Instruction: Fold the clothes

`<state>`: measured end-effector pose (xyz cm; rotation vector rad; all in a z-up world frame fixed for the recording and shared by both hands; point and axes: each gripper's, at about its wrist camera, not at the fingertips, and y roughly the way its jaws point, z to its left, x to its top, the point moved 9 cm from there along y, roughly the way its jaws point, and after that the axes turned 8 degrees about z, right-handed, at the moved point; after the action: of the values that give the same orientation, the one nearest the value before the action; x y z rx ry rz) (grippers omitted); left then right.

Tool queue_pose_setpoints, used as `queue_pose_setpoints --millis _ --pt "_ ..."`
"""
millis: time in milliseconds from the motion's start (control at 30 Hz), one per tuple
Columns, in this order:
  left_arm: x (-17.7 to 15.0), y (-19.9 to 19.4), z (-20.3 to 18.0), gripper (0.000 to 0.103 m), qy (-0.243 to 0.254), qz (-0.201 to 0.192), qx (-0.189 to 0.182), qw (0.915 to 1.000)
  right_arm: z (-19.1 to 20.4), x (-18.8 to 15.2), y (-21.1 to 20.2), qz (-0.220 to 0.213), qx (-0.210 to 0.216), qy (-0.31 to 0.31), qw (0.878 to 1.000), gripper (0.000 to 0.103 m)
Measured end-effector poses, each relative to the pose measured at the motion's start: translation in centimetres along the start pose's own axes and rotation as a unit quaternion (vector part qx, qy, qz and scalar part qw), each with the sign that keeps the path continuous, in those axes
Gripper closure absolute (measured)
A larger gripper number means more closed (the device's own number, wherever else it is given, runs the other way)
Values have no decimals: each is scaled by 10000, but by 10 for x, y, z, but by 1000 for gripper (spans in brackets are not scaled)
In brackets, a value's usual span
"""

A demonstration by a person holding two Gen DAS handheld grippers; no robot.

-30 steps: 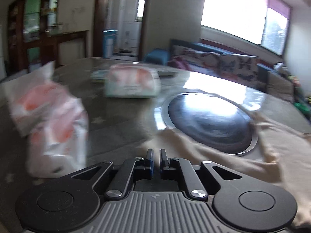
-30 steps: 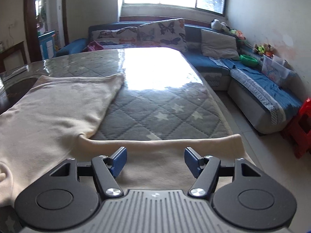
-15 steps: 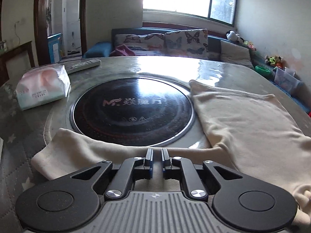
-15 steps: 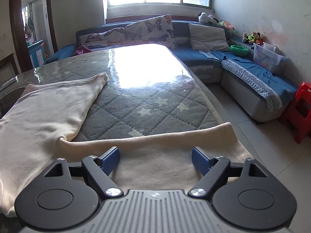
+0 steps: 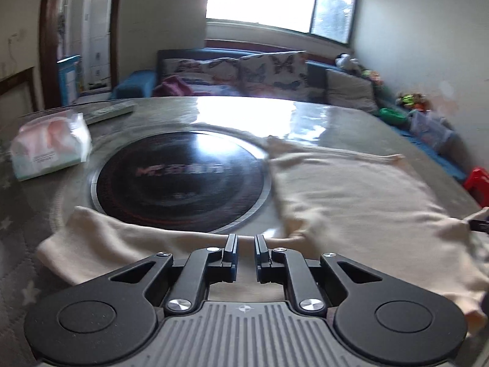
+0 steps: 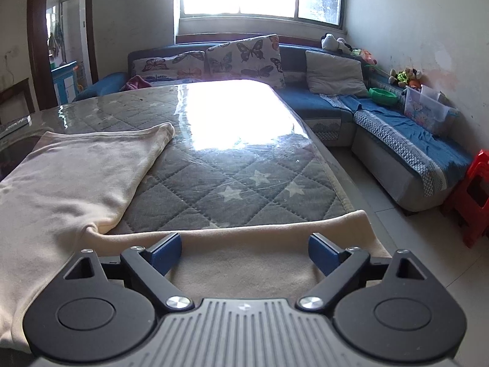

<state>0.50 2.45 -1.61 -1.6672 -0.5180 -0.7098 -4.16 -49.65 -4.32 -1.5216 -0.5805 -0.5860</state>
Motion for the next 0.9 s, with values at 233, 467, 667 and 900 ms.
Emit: queue_pose_setpoints --millis 233,467,667,900 --pt "-8 14 -43 91 241 88 -455 9986 5 -8 -6 8 90 108 9999 10" --pt "-19 4 -23 82 239 57 -267 9993 -1 -12 -16 -40 -58 3 10000 8" --pt "-33 -10 -15 78 419 15 -56 9991 32 -15 -34 -177 320 -391 9986 4" --pt "-41 -23 -1 77 432 23 230 9988 60 -35 -34 -19 453 -889 9950 2"
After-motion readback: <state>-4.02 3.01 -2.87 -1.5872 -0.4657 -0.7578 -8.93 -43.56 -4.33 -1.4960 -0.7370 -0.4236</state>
